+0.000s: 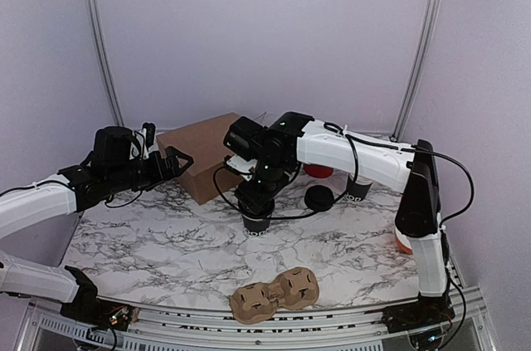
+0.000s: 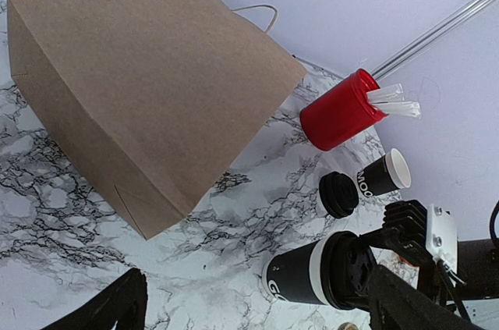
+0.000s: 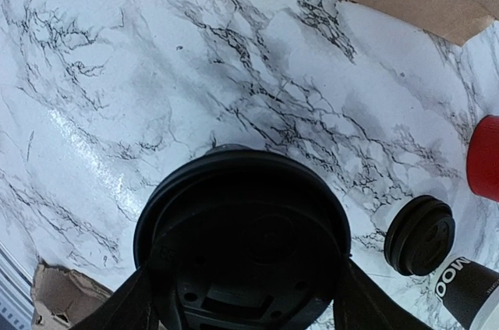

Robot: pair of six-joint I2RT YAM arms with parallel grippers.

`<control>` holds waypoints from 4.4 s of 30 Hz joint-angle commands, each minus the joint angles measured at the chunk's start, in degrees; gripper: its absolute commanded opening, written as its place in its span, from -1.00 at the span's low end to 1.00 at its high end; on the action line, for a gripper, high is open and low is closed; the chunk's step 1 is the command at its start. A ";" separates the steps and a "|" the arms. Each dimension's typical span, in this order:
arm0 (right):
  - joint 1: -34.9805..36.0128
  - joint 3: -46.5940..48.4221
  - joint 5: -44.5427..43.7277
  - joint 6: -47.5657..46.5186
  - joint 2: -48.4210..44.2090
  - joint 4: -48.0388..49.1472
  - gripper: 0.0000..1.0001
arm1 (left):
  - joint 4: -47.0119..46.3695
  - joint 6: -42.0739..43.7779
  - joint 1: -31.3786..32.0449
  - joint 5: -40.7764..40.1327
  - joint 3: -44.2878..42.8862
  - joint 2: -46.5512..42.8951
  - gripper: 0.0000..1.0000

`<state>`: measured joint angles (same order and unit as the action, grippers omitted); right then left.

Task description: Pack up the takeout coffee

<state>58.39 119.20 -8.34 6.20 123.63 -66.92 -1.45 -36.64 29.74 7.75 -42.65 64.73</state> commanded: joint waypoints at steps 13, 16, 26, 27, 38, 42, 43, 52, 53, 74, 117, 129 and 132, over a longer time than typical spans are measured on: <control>-0.42 -2.29 0.88 1.10 1.18 1.75 0.44 | -1.80 -0.06 0.11 2.27 1.08 1.79 0.98; -0.48 -1.42 0.49 1.14 0.92 1.73 0.46 | -1.80 -0.18 0.06 2.48 1.74 1.97 0.98; -0.36 -0.57 -1.44 2.57 -0.05 1.13 0.59 | -1.96 -0.50 0.42 4.99 1.04 4.19 0.97; -0.30 -0.67 -1.56 2.57 -0.12 1.07 0.61 | -1.97 -0.40 0.54 5.00 0.93 4.37 0.97; -0.21 -0.37 -2.20 2.88 -1.13 1.48 0.80 | -1.97 -0.02 2.39 5.38 -1.06 6.57 0.96; -0.25 -0.42 -1.97 3.23 -2.09 2.40 0.86 | -1.95 0.10 3.10 5.77 -1.93 7.85 0.96; -0.29 -0.60 -1.83 3.30 -2.39 2.60 0.87 | -1.97 0.05 3.22 5.87 -2.17 8.25 0.95; -1.70 -6.06 -2.05 4.48 -5.97 6.65 0.88 | -1.92 -0.29 5.42 6.04 -4.57 11.50 0.94; -1.96 -7.02 -1.80 4.52 -6.76 7.57 0.88 | -1.92 -0.35 5.66 6.05 -4.81 11.82 0.93; -9.58 -34.05 7.97 11.97 -26.61 28.87 0.71 | 0.36 -0.55 12.86 3.23 -13.73 20.88 0.86; -19.98 -62.92 32.81 28.96 -31.46 64.96 -0.23 | 8.02 0.26 20.14 -5.57 -24.41 32.91 -0.09; -19.80 -62.82 34.77 29.55 -29.45 66.54 -0.25 | 8.27 0.42 20.62 -6.79 -23.99 33.12 -0.16; -19.78 -62.90 34.88 29.66 -29.20 66.74 -0.25 | 8.25 0.43 20.79 -6.97 -23.84 33.09 -0.17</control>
<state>38.87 56.31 25.65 35.31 93.60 -2.11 5.45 -36.84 50.00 1.83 -65.80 97.14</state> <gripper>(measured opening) 0.375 0.417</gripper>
